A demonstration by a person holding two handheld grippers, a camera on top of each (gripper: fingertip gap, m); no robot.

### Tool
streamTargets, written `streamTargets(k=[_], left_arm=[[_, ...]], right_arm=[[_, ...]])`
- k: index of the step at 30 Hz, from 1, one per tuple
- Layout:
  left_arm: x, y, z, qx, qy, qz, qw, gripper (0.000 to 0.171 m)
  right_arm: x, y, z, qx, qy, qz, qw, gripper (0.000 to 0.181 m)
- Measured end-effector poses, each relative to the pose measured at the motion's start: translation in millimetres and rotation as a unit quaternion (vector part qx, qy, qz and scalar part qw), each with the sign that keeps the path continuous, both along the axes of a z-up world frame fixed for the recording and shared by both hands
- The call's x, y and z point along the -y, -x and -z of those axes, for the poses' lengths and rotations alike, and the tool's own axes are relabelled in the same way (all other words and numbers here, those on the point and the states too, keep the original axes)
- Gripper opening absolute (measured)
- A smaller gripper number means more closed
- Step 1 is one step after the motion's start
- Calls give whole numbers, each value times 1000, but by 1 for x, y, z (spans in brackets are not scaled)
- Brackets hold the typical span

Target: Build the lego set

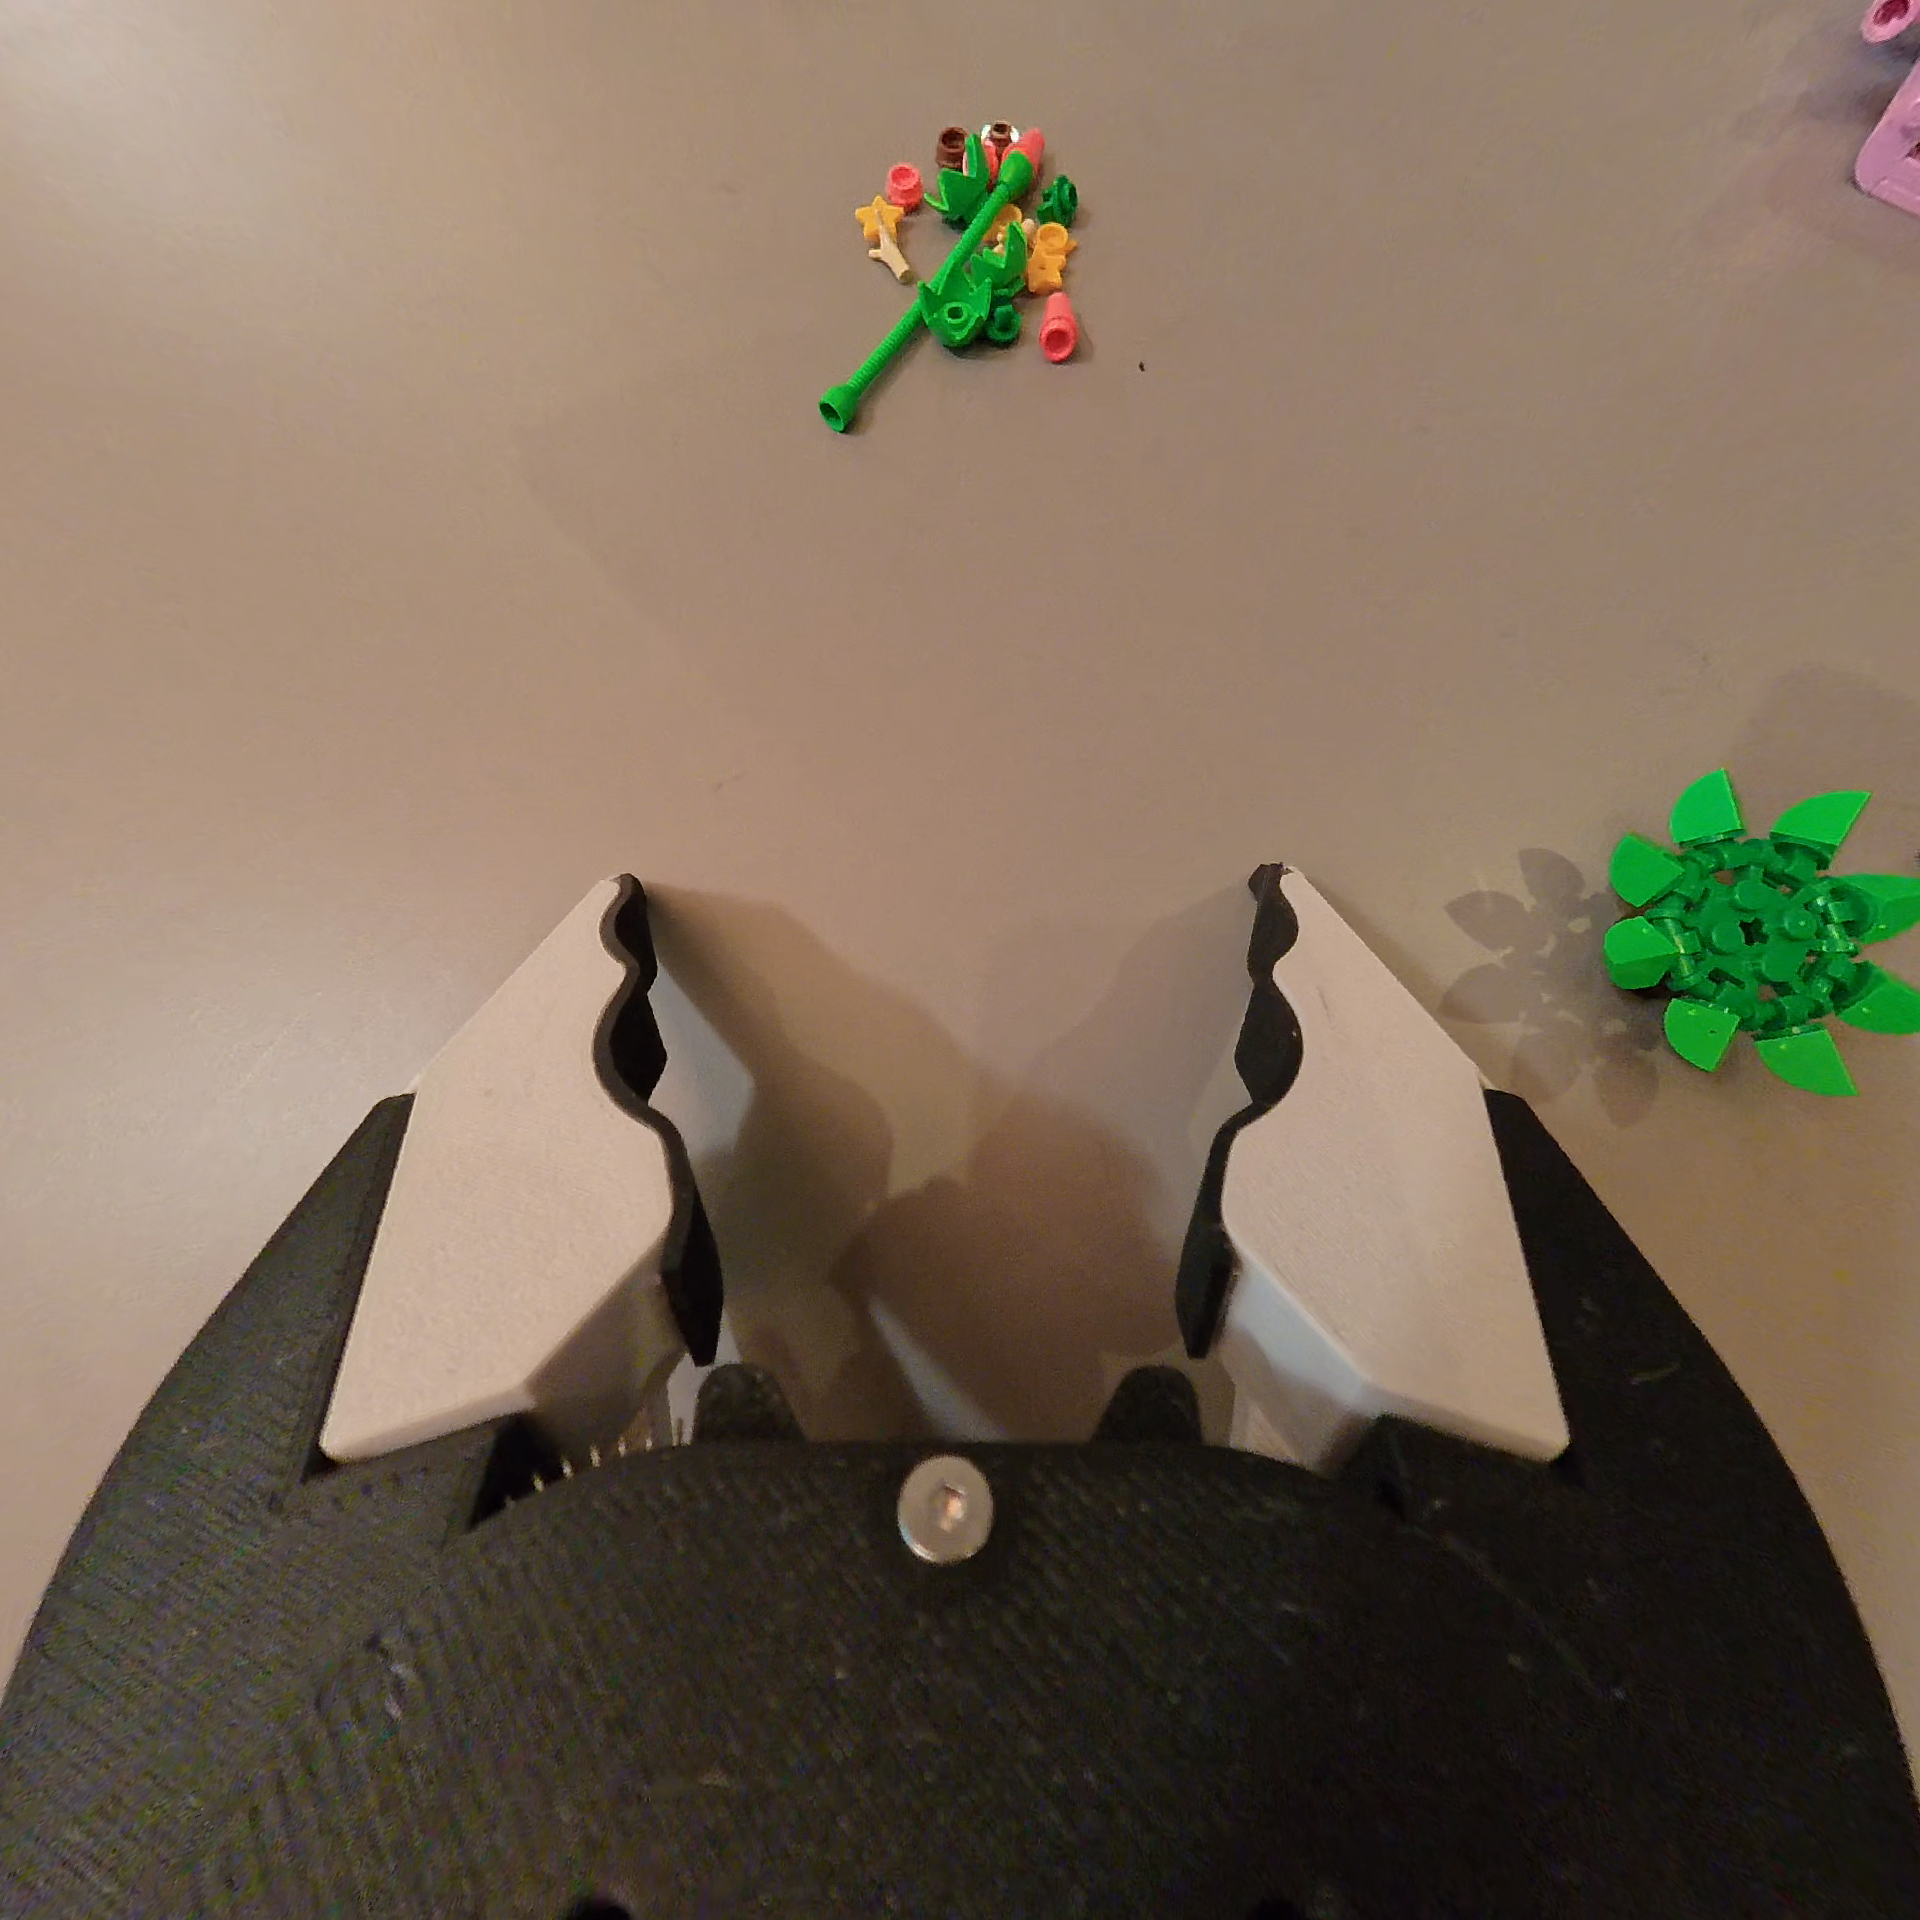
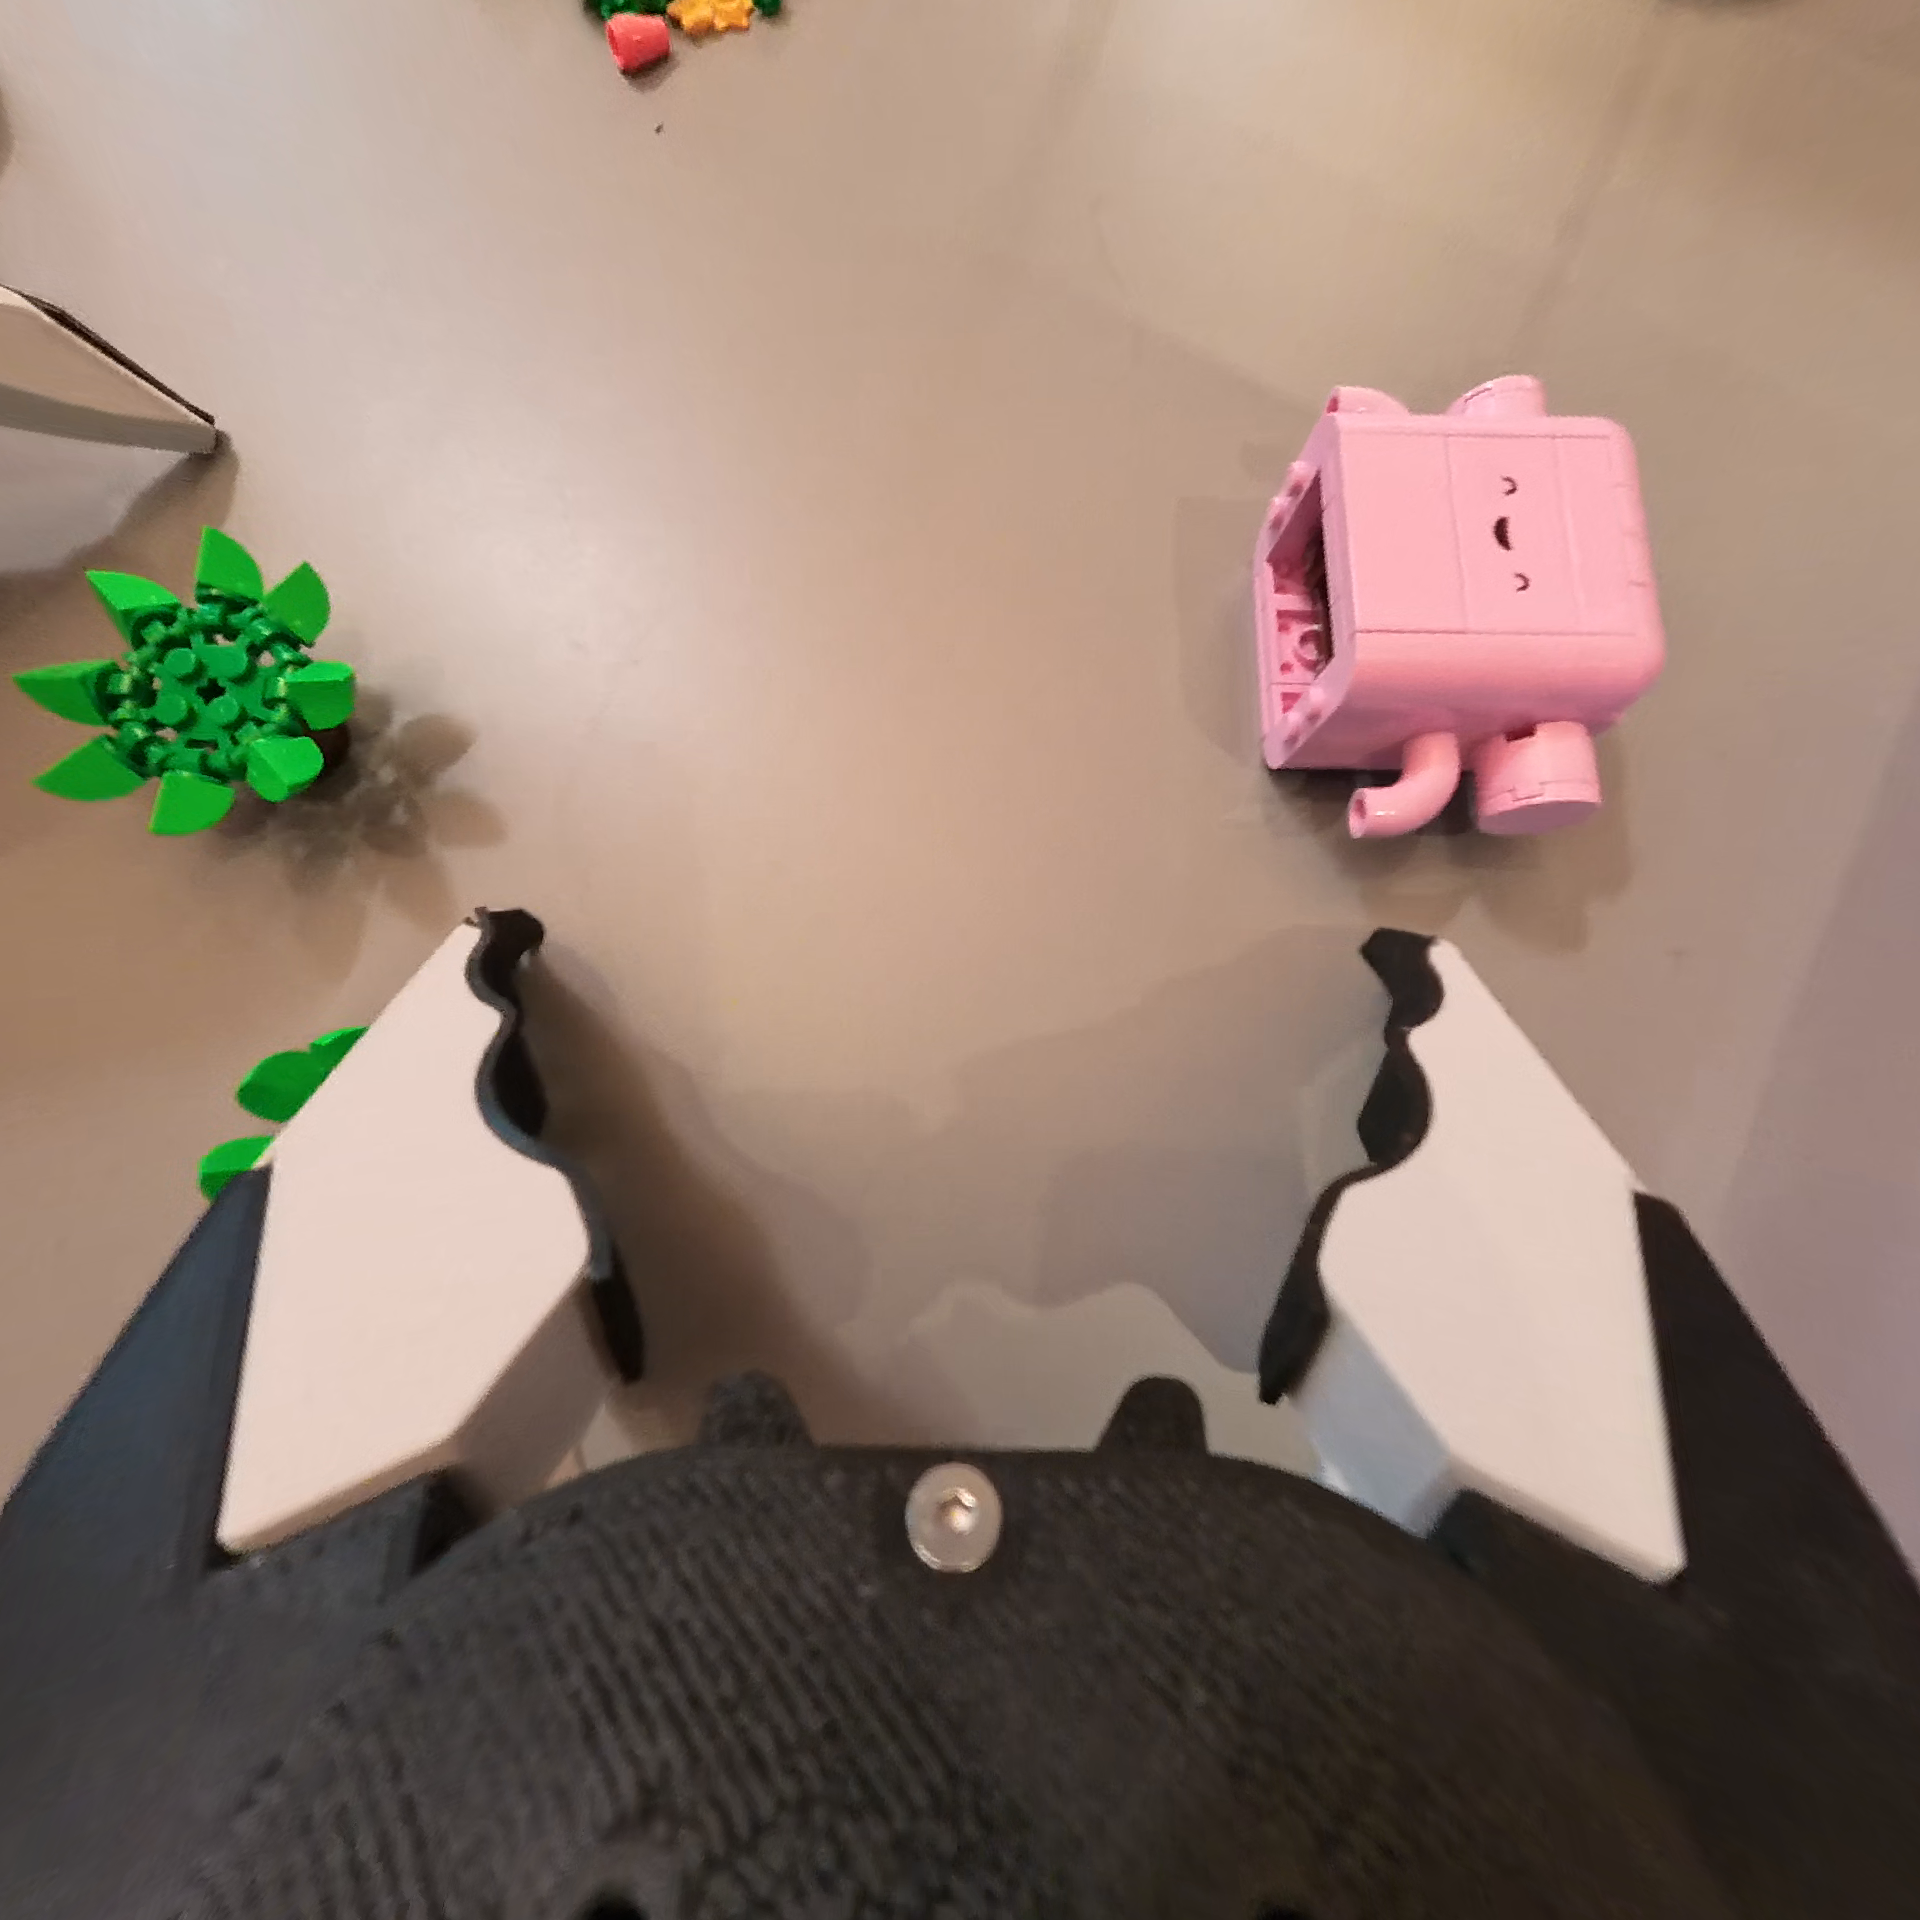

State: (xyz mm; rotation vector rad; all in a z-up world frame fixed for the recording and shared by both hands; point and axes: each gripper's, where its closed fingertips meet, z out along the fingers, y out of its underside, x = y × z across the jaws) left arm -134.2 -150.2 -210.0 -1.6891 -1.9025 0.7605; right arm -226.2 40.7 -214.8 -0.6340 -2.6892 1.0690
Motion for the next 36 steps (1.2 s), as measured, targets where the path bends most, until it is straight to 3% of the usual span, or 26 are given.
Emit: streamTargets(k=[7,10,12,16,19,23,28,33,35,36], left_arm=[[-5,1,-4,-13,-4,16,1000,109],[-13,4,-30,-91,-23,32,995,100],[-22,3,-46,-122,-40,50,990,98],[-56,0,-68,-175,-49,139,974,87],[-83,-6,-79,-204,-63,198,957,77],[-112,-14,-85,-220,-72,261,937,69],[-133,-21,-84,-221,-77,312,921,57],[-121,-17,-63,-186,-53,299,935,56],[-117,-18,-59,-181,-58,298,935,56],[-117,-19,-57,-176,-61,301,935,56]], right_arm=[[1,4,0,4,-3,-7,1000,157],[1,8,-10,-4,13,3,1000,126],[5,6,-30,-28,52,-18,998,122],[5,-4,-66,-79,134,-66,986,89],[5,-24,-74,-56,197,-106,973,79],[5,-50,-74,-17,223,-171,959,52],[8,-75,-69,12,219,-243,945,47],[6,-92,-65,7,204,-300,932,46],[5,-90,-64,-1,198,-299,933,57],[4,-89,-63,-2,197,-302,933,51]])
